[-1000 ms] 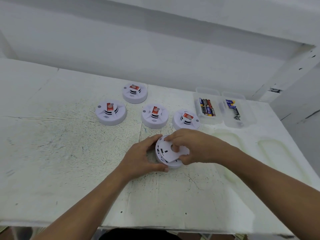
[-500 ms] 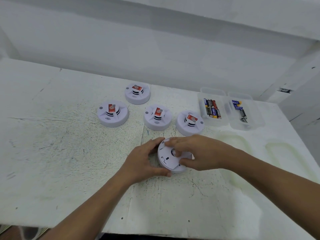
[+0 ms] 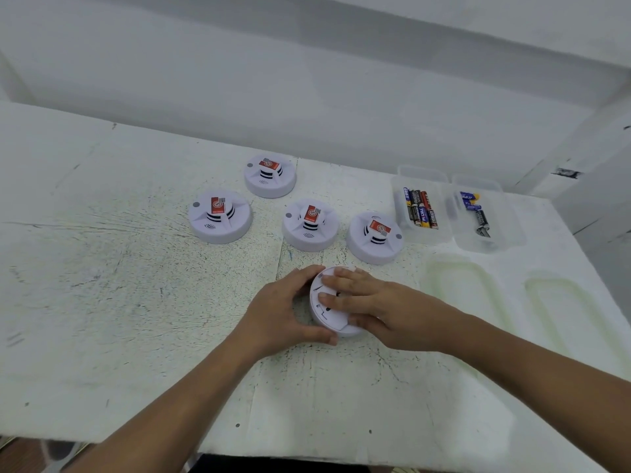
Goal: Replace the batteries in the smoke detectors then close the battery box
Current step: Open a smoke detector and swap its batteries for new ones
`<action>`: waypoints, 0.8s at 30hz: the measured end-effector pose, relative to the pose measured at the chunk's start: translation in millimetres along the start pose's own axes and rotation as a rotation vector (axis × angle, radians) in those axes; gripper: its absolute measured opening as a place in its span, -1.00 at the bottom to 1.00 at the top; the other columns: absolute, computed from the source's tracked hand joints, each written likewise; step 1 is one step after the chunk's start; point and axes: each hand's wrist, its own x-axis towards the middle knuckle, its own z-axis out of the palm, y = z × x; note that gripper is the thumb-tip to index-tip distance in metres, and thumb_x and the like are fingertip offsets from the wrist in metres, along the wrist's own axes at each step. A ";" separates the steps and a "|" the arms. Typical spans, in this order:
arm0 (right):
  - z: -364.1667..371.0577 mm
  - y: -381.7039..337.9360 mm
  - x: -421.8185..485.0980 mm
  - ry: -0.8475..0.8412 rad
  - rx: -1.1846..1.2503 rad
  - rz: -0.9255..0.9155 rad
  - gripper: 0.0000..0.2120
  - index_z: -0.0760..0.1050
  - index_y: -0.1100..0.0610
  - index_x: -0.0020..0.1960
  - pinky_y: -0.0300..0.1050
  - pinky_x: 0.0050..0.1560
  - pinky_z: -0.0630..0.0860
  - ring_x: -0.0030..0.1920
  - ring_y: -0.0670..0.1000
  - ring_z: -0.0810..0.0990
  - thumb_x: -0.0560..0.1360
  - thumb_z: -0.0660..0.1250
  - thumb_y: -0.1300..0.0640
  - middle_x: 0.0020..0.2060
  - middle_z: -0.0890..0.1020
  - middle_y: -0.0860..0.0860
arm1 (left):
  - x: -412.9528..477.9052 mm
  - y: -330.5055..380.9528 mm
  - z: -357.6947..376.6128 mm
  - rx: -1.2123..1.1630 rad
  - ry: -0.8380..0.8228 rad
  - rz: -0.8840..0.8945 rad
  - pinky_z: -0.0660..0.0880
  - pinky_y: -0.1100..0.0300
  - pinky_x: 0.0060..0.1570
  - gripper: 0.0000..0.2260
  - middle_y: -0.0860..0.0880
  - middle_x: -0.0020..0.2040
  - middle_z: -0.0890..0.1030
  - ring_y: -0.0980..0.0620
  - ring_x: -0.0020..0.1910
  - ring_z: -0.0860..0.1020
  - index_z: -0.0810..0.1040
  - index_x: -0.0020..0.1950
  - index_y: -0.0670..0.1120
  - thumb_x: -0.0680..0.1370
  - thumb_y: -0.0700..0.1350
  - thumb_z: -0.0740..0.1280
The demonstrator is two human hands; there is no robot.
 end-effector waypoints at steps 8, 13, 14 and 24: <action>-22.2 -7.3 8.2 -0.065 -0.114 -0.003 -0.58 0.42 -0.02 0.38 -0.13 0.28 0.31 0.36 0.09 0.33 0.52 0.29 0.07 0.37 0.35 0.09 | 4.7 6.0 5.7 0.002 0.013 0.002 0.48 0.04 0.07 -0.19 0.25 0.04 0.49 0.11 0.09 0.48 0.37 0.19 0.18 0.02 0.21 0.63; -39.1 -13.0 21.9 -0.177 -0.223 0.026 -0.51 0.41 -0.15 0.35 -0.02 0.14 0.45 0.23 0.02 0.35 0.44 0.36 0.01 0.27 0.39 0.01 | 8.7 9.3 4.7 0.078 -0.011 -0.014 0.41 0.07 0.11 -0.23 0.22 0.02 0.47 0.16 0.07 0.43 0.34 0.14 0.11 0.07 0.20 0.63; -42.6 -14.0 24.5 -0.199 -0.243 0.036 -0.50 0.41 -0.16 0.35 -0.05 0.09 0.44 0.20 0.01 0.36 0.43 0.37 -0.01 0.23 0.40 0.00 | 8.7 10.1 4.4 0.076 -0.017 -0.018 0.39 0.07 0.14 -0.24 0.20 0.02 0.48 0.20 0.08 0.41 0.33 0.14 0.11 0.08 0.20 0.63; -49.9 -10.2 30.8 -0.191 -0.468 -0.027 -0.32 0.34 0.12 0.28 -0.16 -0.10 0.36 -0.02 0.02 0.41 0.31 0.42 -0.22 0.03 0.48 0.03 | 11.4 16.7 7.8 0.140 -0.067 0.001 0.11 0.18 0.28 -0.18 0.26 0.03 0.38 0.22 0.10 0.33 0.24 0.21 0.16 0.04 0.38 0.42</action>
